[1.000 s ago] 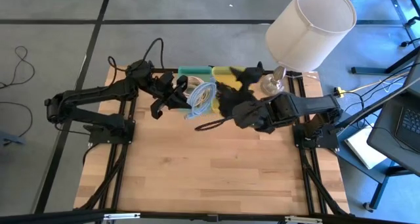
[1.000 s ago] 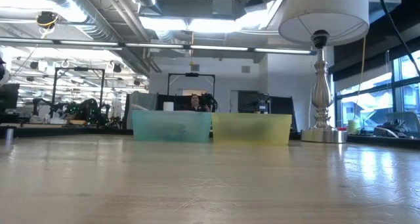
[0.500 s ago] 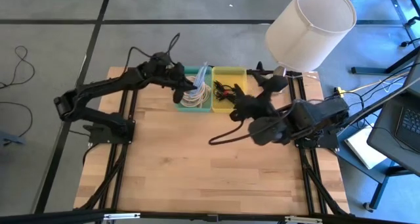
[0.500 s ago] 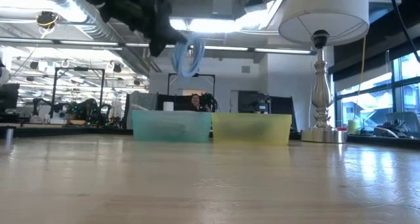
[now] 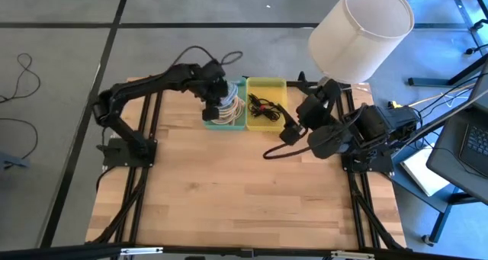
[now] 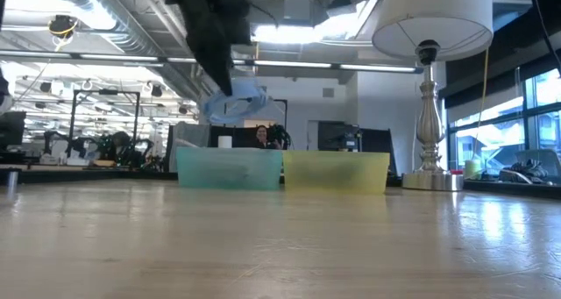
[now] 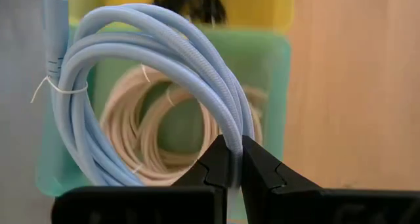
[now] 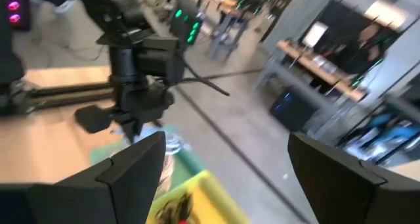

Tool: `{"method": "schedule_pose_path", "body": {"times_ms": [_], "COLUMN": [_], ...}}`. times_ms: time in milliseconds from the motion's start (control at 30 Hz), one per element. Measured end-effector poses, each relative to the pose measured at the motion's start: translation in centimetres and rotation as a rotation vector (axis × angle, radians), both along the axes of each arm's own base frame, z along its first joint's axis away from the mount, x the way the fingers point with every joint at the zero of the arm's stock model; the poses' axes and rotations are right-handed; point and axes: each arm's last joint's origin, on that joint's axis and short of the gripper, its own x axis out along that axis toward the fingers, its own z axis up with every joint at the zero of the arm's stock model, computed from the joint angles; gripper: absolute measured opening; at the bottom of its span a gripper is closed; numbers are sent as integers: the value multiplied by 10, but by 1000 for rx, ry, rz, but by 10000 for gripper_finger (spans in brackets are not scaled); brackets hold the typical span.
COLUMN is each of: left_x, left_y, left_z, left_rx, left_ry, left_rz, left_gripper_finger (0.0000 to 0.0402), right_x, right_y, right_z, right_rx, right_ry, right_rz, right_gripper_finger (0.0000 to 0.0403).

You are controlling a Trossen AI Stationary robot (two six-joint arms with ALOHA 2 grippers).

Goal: Pick & Place USB Port
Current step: Put the blue HDMI cable into the green bin, then return to Home Position

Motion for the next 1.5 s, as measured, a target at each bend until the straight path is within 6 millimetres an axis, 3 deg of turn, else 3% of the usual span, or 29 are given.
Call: {"method": "schedule_pose_path", "body": {"times_ms": [300, 567, 733, 1267, 1400, 1500], "left_x": [23, 36, 42, 42, 42, 40], "left_y": [7, 20, 25, 21, 18, 17], "left_z": [-46, -74, -85, -82, -65, -39], "left_rx": [-28, 14, 51, 47, 40, 77], "left_ry": [180, 250, 260, 269, 318, 343], "left_rz": [-70, -80, -67, -106, -122, -118], "left_gripper_finger": [11, 14, 41, 175, 202, 216], "right_x": [-7, -8, -9, -9, -9, -11], "right_y": [-2, -1, -1, 0, -1, -1], "right_z": [-11, -14, -15, -16, -16, -18], "right_rx": [151, 223, 247, 280, 276, 265], "right_ry": [20, 36, 42, 59, 66, 92], "right_rz": [6, 28, 29, 50, 49, 46], "right_gripper_finger": [326, 326, 326, 326, 326, 326]}}
